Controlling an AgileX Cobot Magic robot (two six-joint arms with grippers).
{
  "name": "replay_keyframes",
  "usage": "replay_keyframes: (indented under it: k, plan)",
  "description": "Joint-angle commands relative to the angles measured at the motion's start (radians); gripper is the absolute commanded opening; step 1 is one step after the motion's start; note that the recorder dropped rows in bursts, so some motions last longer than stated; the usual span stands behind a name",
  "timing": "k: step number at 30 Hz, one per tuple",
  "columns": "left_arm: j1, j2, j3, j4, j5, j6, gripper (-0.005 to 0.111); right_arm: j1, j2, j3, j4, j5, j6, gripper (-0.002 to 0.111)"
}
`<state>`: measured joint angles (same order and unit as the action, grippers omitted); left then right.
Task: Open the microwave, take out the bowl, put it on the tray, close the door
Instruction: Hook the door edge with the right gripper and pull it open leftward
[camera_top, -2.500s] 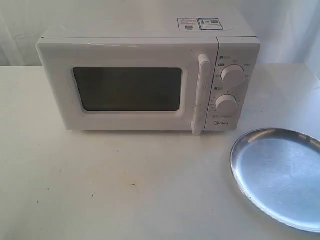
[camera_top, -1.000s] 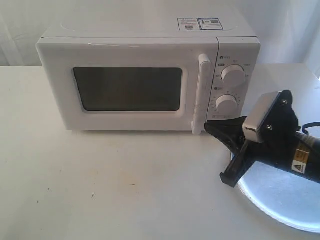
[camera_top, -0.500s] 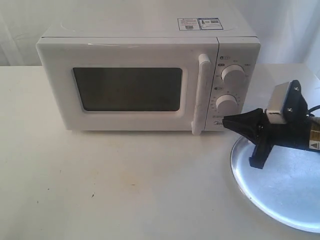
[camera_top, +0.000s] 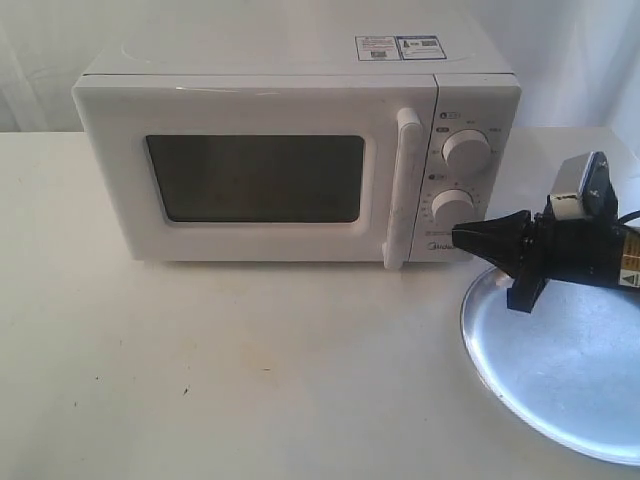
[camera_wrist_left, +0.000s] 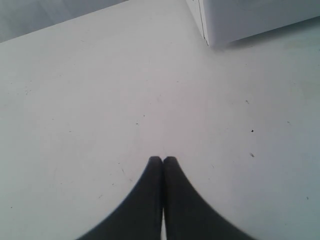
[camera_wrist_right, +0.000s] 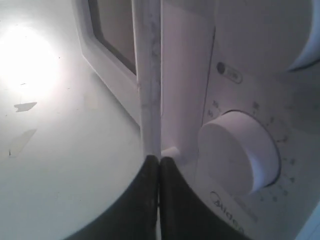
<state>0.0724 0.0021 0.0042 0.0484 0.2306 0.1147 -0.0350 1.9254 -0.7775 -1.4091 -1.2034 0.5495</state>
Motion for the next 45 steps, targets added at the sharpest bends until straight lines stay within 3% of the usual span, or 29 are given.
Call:
replay_keyframes:
  k: [1,3,6,11,14,29,37,45]
  plan:
    - [-0.004,-0.002,-0.004,-0.004,0.001,-0.006,0.0,0.026,0.001,-0.004,0.046,-0.018,0.005,0.002]
    - [-0.004,-0.002,-0.004,-0.004,0.001,-0.006,0.0,0.047,0.001,-0.004,0.062,-0.018,0.005,0.007]
    - [-0.004,-0.002,-0.004,-0.004,0.001,-0.006,0.0,0.088,0.001,-0.004,0.071,-0.018,0.005,0.024]
    - [-0.004,-0.002,-0.004,-0.004,0.001,-0.006,0.0,0.14,0.001,-0.004,0.146,-0.018,-0.022,0.071]
    - [-0.004,-0.002,-0.004,-0.004,0.001,-0.006,0.0,0.155,0.001,-0.004,0.18,-0.018,-0.022,0.083]
    - [-0.004,-0.002,-0.004,-0.004,0.001,-0.006,0.0,0.284,0.001,-0.005,0.343,0.055,-0.207,0.059]
    - [-0.004,-0.002,-0.004,-0.004,0.001,-0.006,0.0,0.324,0.002,-0.005,0.317,0.11,-0.278,0.002]
    - [-0.004,-0.002,-0.004,-0.004,0.001,-0.006,0.0,0.324,0.002,-0.012,0.074,0.055,-0.31,0.0]
